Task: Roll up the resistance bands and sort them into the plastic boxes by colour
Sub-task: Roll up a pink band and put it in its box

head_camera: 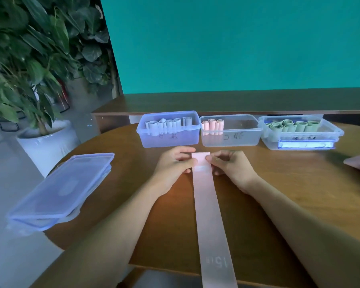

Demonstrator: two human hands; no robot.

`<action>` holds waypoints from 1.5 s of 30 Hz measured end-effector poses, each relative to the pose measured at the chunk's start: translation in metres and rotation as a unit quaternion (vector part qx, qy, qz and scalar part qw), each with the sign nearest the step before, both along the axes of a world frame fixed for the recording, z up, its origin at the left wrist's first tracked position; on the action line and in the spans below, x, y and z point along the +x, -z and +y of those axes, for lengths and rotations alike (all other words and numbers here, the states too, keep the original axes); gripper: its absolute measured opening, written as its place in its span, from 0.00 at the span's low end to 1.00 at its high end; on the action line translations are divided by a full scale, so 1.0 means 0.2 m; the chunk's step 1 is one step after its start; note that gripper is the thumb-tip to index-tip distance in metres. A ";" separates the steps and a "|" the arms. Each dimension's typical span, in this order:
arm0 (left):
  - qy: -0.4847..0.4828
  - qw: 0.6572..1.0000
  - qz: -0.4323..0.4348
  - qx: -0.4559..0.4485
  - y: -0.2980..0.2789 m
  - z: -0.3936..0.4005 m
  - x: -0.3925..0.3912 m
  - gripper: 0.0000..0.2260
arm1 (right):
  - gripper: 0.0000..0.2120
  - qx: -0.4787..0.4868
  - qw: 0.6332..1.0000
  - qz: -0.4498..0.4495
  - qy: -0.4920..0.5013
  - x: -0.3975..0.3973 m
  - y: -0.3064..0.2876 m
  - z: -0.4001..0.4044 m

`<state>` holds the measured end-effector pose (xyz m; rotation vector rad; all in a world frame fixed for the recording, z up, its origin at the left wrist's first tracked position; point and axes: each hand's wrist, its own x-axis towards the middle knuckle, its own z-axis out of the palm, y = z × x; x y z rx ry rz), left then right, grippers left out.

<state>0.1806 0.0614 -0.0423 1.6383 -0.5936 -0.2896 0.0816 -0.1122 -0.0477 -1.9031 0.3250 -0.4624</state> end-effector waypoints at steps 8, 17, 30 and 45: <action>-0.066 0.993 -0.074 0.071 0.05 -0.10 0.13 0.14 | 0.10 -0.124 0.990 0.021 0.059 0.14 0.02 -0.02; -0.067 0.946 -0.187 0.256 0.04 0.01 -0.08 0.21 | 0.21 -0.279 0.957 0.080 0.009 -0.10 0.02 0.08; 0.029 0.980 -0.144 0.131 0.03 0.52 -0.74 0.13 | 0.13 -0.222 0.966 -0.017 -0.132 -0.82 0.01 0.32; 0.105 0.910 -0.361 0.172 0.09 0.55 -0.78 0.11 | 0.07 -0.250 0.945 -0.018 -0.211 -0.85 0.03 0.33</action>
